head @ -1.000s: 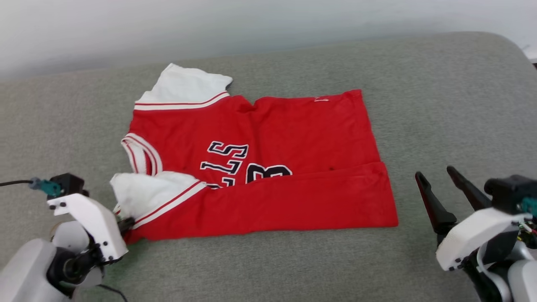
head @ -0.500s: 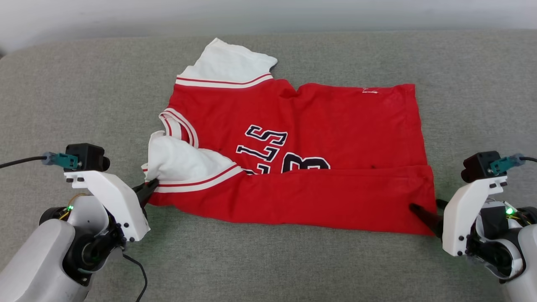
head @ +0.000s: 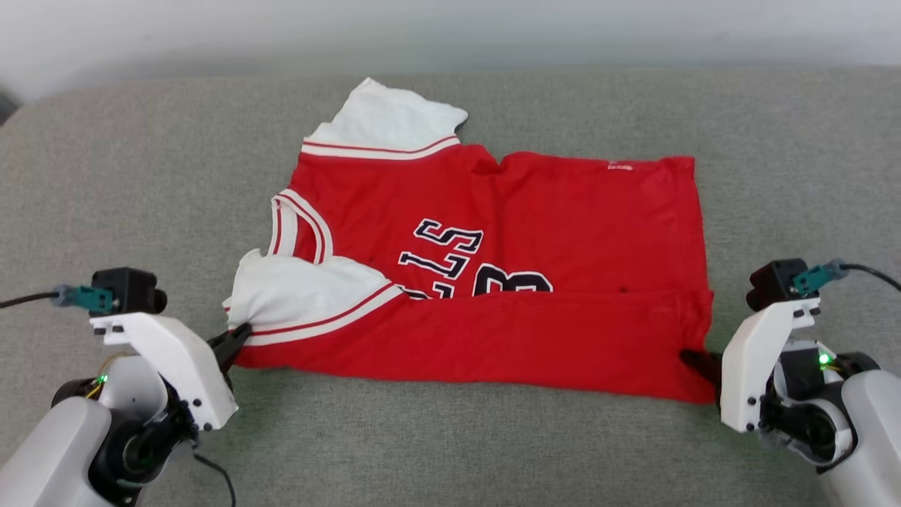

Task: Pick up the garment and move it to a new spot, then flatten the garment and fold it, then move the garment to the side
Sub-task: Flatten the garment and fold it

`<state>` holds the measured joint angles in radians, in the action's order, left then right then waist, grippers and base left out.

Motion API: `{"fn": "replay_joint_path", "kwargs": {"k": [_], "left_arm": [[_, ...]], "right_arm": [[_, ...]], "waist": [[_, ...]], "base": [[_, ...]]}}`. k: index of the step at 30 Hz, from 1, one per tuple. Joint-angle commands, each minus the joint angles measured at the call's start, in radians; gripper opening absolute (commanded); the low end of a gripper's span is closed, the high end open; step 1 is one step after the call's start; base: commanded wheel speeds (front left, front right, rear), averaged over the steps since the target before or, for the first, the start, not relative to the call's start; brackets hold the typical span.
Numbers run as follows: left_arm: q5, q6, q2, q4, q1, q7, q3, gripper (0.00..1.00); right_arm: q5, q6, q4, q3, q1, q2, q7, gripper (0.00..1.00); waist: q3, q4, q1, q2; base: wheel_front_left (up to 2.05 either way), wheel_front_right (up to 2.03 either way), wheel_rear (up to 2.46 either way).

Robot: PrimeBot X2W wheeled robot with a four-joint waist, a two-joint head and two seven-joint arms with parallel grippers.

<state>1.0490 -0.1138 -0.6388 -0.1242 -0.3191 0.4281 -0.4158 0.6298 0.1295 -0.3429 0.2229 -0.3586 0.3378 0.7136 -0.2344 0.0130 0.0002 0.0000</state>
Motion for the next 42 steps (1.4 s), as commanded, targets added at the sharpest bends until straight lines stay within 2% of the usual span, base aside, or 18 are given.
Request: {"fn": "replay_joint_path", "kwargs": {"k": [1, 8, 17, 20, 24, 25, 26, 27, 28, 34, 38, 42], "left_arm": [[0.008, -0.002, -0.007, 0.006, 0.023, -0.007, 0.008, 0.00], [0.013, -0.024, -0.022, 0.048, 0.099, -0.017, 0.009, 0.00], [0.039, -0.089, -0.053, 0.114, 0.272, -0.023, 0.021, 0.00], [0.060, -0.106, -0.045, 0.119, 0.318, -0.010, 0.015, 0.00], [0.071, -0.102, -0.022, 0.099, 0.326, -0.003, -0.001, 0.00], [0.076, -0.099, -0.012, 0.090, 0.314, -0.008, 0.000, 0.31], [0.077, -0.097, -0.008, 0.080, 0.305, -0.007, -0.002, 1.00], [0.077, -0.097, -0.008, 0.080, 0.305, -0.007, -0.002, 1.00], [0.080, -0.092, -0.003, 0.069, 0.299, -0.005, -0.004, 1.00], [0.053, -0.078, -0.010, 0.044, 0.263, -0.059, 0.023, 1.00], [0.013, -0.093, -0.015, 0.058, 0.237, -0.124, 0.049, 1.00], [-0.030, -0.110, 0.005, 0.068, 0.195, -0.206, 0.070, 1.00]], "right_arm": [[0.009, 0.002, -0.003, 0.015, 0.031, 0.007, -0.005, 0.00], [0.042, 0.002, 0.061, 0.037, 0.079, 0.038, -0.023, 0.00], [0.044, 0.002, 0.132, 0.048, 0.198, 0.067, 0.011, 0.00], [0.035, 0.001, 0.133, 0.020, 0.238, 0.067, 0.011, 0.00], [0.020, 0.001, 0.116, -0.012, 0.279, 0.045, -0.013, 0.00], [0.014, 0.001, 0.112, -0.021, 0.283, 0.041, -0.032, 0.09], [0.006, 0.001, 0.109, -0.032, 0.289, 0.035, -0.055, 0.58], [0.006, 0.001, 0.109, -0.032, 0.289, 0.035, -0.055, 0.58], [0.001, 0.001, 0.110, -0.038, 0.294, 0.026, -0.080, 1.00], [-0.079, 0.001, 0.162, -0.070, 0.313, 0.002, -0.283, 1.00], [-0.166, 0.001, 0.207, -0.109, 0.324, -0.029, -0.423, 1.00], [-0.266, 0.001, 0.263, -0.156, 0.333, -0.083, -0.534, 1.00]], "waist": [[0.031, -0.010, -0.0002, 0.0000], [0.122, -0.015, -0.0002, 0.0000], [0.231, -0.026, -0.0002, 0.0000], [0.239, -0.027, -0.0002, 0.0000], [0.231, -0.028, -0.0002, 0.0000], [0.228, -0.027, -0.0002, 0.0000], [0.226, -0.026, -0.0002, 0.0000], [0.226, -0.026, -0.0002, 0.0000], [0.225, -0.026, -0.0002, 0.0000], [0.232, -0.047, -0.0002, 0.0000], [0.240, -0.065, -0.0002, 0.0000], [0.239, -0.090, -0.0002, 0.0000]], "base": [[0.00, 0.00, 0.00], [0.00, 0.00, 0.00], [0.00, 0.00, 0.00], [0.00, 0.00, 0.00], [0.00, 0.00, 0.00], [0.00, 0.00, 0.00], [0.00, 0.00, 0.00], [0.00, 0.00, 0.00], [0.00, 0.00, 0.00], [0.00, 0.00, 0.00], [0.00, 0.00, 0.00], [0.00, 0.00, 0.00]]}}
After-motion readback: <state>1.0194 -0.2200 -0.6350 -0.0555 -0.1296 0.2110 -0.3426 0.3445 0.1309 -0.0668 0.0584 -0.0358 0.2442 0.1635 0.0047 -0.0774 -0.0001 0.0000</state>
